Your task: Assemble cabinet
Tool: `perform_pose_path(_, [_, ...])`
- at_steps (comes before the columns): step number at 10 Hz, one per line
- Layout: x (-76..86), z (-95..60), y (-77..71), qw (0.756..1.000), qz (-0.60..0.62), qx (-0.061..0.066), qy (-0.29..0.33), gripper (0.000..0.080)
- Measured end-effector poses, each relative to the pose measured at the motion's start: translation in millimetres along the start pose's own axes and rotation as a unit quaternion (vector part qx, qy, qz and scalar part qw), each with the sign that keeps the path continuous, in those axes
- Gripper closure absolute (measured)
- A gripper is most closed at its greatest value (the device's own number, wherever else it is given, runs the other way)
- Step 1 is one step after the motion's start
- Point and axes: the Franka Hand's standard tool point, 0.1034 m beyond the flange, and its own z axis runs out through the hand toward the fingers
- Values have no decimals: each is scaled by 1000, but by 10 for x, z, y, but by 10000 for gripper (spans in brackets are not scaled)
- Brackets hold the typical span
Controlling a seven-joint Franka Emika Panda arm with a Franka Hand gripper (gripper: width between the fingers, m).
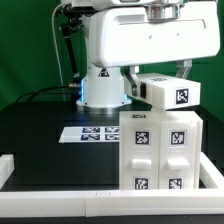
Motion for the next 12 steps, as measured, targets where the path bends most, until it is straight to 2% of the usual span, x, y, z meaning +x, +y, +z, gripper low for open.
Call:
perform_pose_path(4, [-43,24,-12,1000,1,0,0,255])
perform_pose_path(8, [8,28,81,1000,-3,-8,17,255])
perform_pose_path(12, [57,28,54,1000,1,-8,20,255])
